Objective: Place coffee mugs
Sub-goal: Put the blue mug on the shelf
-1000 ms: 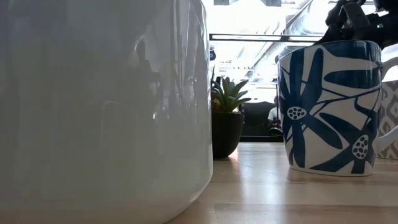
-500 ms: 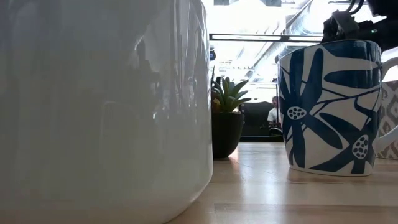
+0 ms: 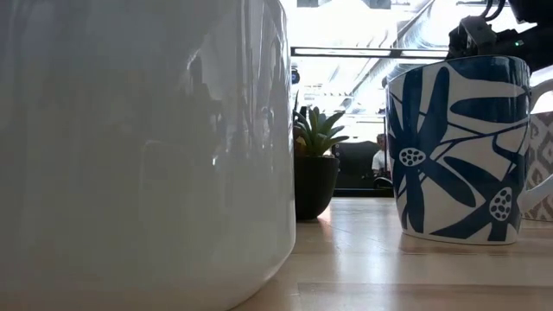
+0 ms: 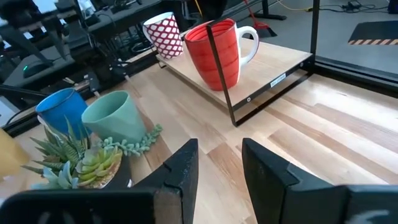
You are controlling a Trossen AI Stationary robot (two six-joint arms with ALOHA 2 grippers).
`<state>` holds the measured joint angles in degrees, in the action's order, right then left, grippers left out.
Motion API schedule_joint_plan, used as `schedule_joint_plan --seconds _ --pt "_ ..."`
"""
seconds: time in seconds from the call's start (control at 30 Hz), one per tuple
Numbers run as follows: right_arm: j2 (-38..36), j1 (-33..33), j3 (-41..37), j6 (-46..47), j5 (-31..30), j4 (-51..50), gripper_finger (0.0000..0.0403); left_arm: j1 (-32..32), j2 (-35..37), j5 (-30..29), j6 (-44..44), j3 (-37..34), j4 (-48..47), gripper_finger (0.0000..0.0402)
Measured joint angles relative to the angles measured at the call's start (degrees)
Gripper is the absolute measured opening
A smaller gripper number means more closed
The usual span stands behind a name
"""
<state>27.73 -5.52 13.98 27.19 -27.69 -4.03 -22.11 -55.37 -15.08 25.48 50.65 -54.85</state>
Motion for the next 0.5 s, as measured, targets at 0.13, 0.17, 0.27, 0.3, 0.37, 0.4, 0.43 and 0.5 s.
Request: schedule_joint_plan --seconds 0.13,0.17,0.27,0.3,0.37,0.4,0.43,0.5 --pt "0.0 0.0 0.0 1.3 -0.1 0.0 0.0103 0.0 -3.1 0.1 1.3 0.0 -1.7 0.012" --pt "0.0 0.0 0.0 1.3 -0.1 0.0 0.0103 0.0 -3.8 0.8 1.4 -0.1 -1.8 0.012" --pt "0.0 0.0 0.0 1.3 -0.1 0.0 0.0103 0.0 -5.7 3.9 1.5 -0.7 -1.7 0.012" --pt "0.0 0.0 0.0 1.3 -0.1 -0.1 0.0103 0.0 -6.3 4.9 1.8 -1.1 -1.5 0.012" --pt "0.0 0.0 0.0 1.3 -0.1 -0.2 0.0103 0.0 -7.6 6.7 2.9 -1.7 -1.6 0.012" --pt "0.0 0.0 0.0 1.3 -0.1 -0.2 0.0103 0.0 -8.1 7.6 3.2 -2.0 -1.4 0.012" --pt "0.0 0.0 0.0 1.3 -0.1 -0.2 0.0103 0.0 -8.6 8.2 3.4 -2.1 -1.6 0.012" --pt "0.0 0.0 0.0 1.3 -0.1 -0.2 0.0103 0.0 -9.4 8.5 3.5 -2.1 -1.4 0.012"
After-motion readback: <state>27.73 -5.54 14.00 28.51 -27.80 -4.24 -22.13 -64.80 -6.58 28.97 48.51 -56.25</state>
